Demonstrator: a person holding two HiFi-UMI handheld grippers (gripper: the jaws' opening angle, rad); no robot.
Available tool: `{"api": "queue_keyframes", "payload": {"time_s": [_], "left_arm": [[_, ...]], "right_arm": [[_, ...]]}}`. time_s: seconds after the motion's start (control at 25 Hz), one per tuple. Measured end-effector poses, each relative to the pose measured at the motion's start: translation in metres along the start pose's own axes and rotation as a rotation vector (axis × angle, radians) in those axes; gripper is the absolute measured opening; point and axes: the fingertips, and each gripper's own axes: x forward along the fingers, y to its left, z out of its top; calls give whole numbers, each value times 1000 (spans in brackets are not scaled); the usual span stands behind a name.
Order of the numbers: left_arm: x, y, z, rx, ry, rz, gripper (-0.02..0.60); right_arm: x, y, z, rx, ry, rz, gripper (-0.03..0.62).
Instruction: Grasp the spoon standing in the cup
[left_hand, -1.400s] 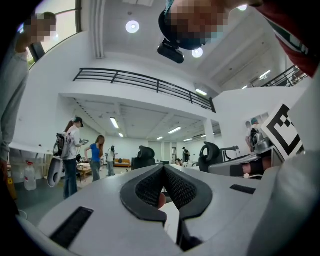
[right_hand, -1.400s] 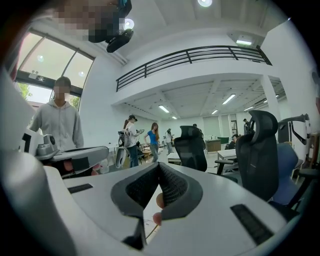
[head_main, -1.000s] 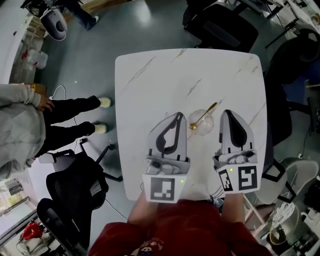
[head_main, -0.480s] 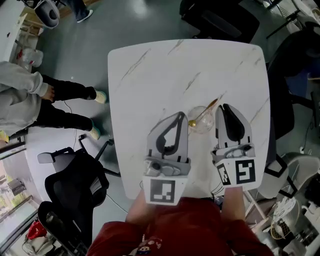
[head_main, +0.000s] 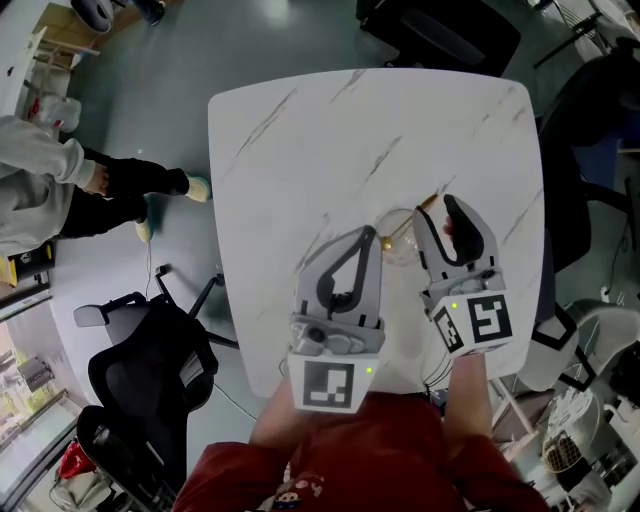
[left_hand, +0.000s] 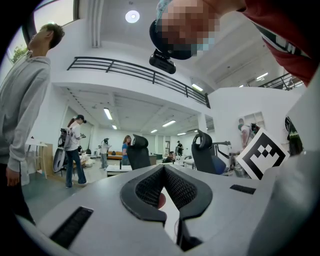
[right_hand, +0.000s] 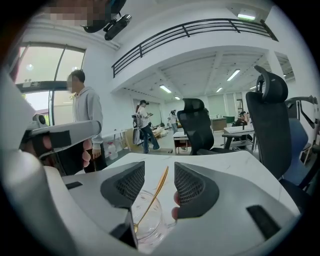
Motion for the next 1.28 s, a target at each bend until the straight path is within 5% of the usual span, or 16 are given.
{"api": "queue_keyframes", "payload": {"time_s": [0.88,1.28], "left_arm": [[-7,0,-5,-14,13,-1,9],[-6,1,-2,-21,5,1,9]], "right_arm": [[14,2,-24,-12,41,19,167],[14,2,-24,-15,36,10,109]]}}
